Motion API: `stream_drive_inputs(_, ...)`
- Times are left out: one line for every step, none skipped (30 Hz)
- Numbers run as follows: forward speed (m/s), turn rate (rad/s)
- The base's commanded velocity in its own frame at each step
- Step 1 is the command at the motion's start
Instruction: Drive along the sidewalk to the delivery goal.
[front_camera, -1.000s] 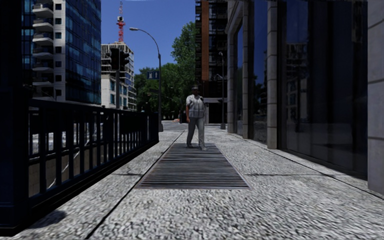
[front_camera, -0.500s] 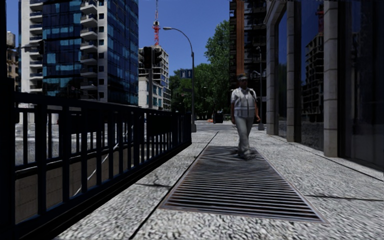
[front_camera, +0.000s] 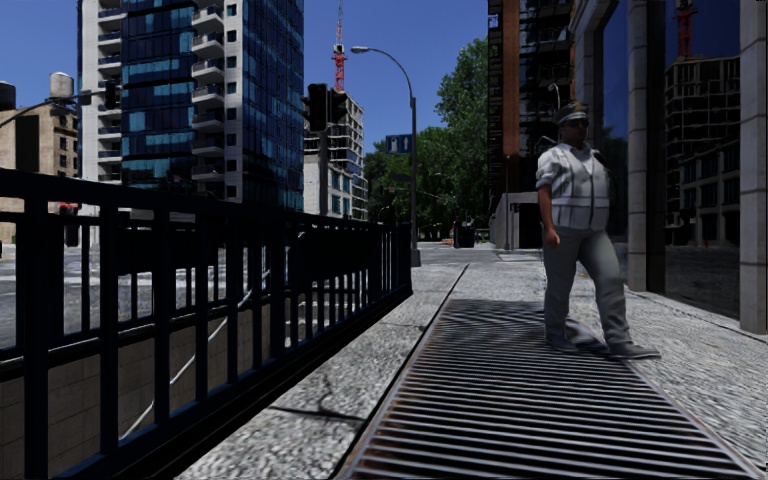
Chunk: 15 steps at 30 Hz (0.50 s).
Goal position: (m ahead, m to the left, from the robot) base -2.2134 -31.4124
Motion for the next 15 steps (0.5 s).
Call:
stream_drive_inputs(1.26, -0.24)
stream_drive_inputs(1.26, -0.24)
stream_drive_inputs(1.26, -0.29)
stream_drive_inputs(1.26, -0.32)
stream_drive_inputs(1.26, -0.32)
stream_drive_inputs(1.26, -0.33)
stream_drive_inputs(1.26, -0.33)
stream_drive_inputs(1.26, -0.21)
stream_drive_inputs(1.27, 0.00)
stream_drive_inputs(1.31, 0.00)
stream_drive_inputs(1.31, 0.00)
stream_drive_inputs(1.35, 0.00)
stream_drive_inputs(1.38, 0.00)
stream_drive_inputs(1.39, 0.00)
stream_drive_inputs(1.39, 0.00)
